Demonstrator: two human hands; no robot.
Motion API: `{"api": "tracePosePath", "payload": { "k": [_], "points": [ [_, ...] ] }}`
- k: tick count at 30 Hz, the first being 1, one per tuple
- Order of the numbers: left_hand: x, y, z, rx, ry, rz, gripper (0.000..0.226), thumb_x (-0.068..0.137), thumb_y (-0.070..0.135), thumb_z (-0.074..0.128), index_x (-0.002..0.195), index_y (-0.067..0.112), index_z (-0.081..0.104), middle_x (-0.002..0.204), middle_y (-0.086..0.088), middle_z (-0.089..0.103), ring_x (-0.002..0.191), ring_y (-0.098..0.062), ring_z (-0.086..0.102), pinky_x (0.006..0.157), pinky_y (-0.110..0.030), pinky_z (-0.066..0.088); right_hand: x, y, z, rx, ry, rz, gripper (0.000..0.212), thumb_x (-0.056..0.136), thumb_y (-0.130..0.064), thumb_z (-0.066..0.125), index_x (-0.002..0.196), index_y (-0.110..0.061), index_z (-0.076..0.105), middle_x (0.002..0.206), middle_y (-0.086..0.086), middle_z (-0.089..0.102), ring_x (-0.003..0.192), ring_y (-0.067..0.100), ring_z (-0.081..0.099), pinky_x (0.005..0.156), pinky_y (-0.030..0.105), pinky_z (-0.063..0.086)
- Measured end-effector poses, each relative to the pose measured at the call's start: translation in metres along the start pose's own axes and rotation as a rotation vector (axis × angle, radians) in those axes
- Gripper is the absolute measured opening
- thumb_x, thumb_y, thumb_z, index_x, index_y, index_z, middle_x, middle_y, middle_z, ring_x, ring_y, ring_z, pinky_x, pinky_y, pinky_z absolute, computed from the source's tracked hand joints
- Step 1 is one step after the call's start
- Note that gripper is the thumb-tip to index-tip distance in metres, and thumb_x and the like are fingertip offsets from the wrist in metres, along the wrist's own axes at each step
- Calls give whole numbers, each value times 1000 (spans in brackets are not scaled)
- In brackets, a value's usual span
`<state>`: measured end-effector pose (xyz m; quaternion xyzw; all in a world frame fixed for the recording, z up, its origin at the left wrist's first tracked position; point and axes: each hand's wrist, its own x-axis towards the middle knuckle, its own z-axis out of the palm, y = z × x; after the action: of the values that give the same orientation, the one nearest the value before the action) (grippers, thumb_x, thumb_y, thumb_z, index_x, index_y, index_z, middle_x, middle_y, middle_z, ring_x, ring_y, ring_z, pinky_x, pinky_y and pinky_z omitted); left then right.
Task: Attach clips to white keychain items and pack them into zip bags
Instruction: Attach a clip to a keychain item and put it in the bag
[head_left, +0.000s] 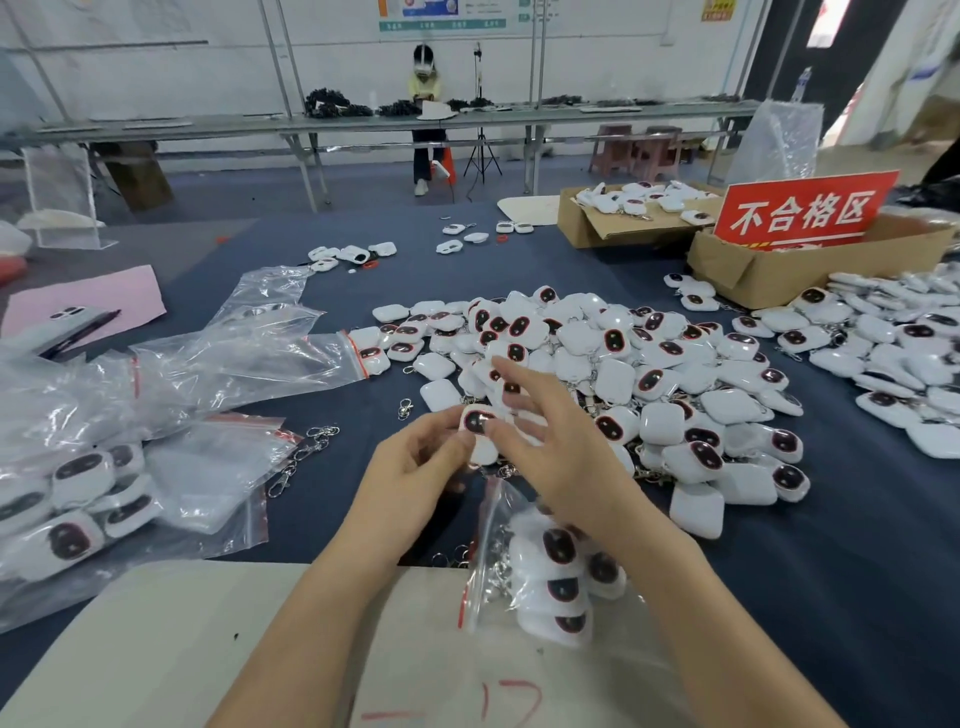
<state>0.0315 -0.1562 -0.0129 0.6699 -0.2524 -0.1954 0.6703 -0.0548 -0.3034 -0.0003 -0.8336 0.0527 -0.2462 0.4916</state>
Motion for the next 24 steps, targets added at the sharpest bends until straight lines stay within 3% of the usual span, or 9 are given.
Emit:
{"api": "tracePosePath", "payload": {
  "k": [3, 6, 11, 15, 24],
  "points": [
    [-3, -1, 3, -123, -5, -24, 18, 98, 9, 64, 110, 20, 71, 94, -6, 76, 78, -14, 70, 70, -23, 58, 1, 7, -3, 90, -6, 125, 26, 99, -23, 62, 122, -35, 64, 102, -17, 72, 97, -2, 67, 85, 24, 59],
    [-4, -3, 5, -94, -15, -14, 14, 99, 17, 63, 109, 20, 72, 92, -1, 77, 75, -15, 70, 72, -23, 59, 0, 5, -3, 271, -13, 194, 22, 97, -15, 64, 102, -36, 70, 94, -12, 76, 88, 8, 73, 71, 19, 58],
    [-3, -3, 3, 40, -20, -7, 15, 100, 27, 61, 105, 26, 76, 82, 10, 72, 74, -13, 68, 78, -26, 59, -3, 4, -3, 387, -39, 276, 25, 92, -16, 71, 88, -40, 78, 92, -6, 77, 91, 11, 74, 70, 21, 60],
    [-2, -2, 4, 45, 1, -10, 13, 99, 26, 63, 103, 22, 75, 79, 5, 70, 74, -12, 65, 80, -30, 58, -4, 5, -4, 446, -52, 319, 22, 92, -19, 72, 88, -39, 79, 89, -4, 78, 83, 9, 74, 71, 21, 60],
    [-5, 0, 6, 61, -26, 22, 15, 101, 21, 61, 107, 21, 75, 84, 10, 75, 70, -4, 65, 67, -13, 51, -4, 4, -3, 490, -5, 358, 15, 92, -16, 71, 88, -28, 79, 90, 3, 78, 84, 12, 74, 68, 19, 59]
  ]
}}
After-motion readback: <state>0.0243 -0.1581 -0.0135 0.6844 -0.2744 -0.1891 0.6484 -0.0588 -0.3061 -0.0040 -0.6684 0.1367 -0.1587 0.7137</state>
